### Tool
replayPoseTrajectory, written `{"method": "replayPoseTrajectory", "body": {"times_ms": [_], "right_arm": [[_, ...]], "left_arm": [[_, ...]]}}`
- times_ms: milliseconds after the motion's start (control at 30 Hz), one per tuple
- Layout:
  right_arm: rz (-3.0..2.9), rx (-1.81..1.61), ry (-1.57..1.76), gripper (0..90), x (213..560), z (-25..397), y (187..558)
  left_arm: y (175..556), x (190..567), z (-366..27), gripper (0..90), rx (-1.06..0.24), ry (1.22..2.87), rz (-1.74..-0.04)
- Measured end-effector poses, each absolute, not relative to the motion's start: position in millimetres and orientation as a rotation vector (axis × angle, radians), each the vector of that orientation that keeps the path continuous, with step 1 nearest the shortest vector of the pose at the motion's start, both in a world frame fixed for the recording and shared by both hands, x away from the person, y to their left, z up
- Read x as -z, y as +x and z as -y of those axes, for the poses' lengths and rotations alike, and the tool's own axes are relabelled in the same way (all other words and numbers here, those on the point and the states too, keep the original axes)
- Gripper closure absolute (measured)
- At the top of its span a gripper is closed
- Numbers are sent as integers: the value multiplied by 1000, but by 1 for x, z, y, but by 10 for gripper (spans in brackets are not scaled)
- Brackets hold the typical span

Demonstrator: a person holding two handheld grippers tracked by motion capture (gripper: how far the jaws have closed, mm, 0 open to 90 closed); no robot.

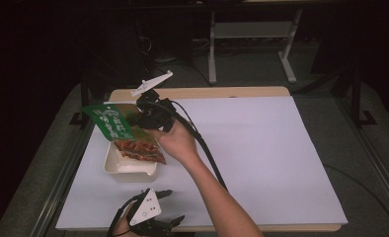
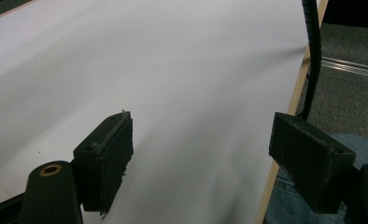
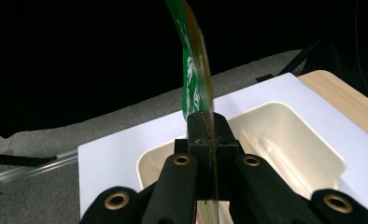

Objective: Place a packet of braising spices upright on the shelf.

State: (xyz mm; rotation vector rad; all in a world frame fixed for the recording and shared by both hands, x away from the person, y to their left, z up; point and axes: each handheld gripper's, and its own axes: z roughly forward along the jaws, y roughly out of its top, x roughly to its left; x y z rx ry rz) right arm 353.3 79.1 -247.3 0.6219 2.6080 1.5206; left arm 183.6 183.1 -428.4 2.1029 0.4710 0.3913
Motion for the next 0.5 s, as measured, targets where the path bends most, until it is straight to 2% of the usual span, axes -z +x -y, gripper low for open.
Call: {"method": "replayPoseTrajectory", "body": {"times_ms": [500], "right_arm": [[-2606, -1562, 682, 899, 273, -103, 356]], "left_arm": [[182, 428, -182, 212, -383, 2092, -468]]}}
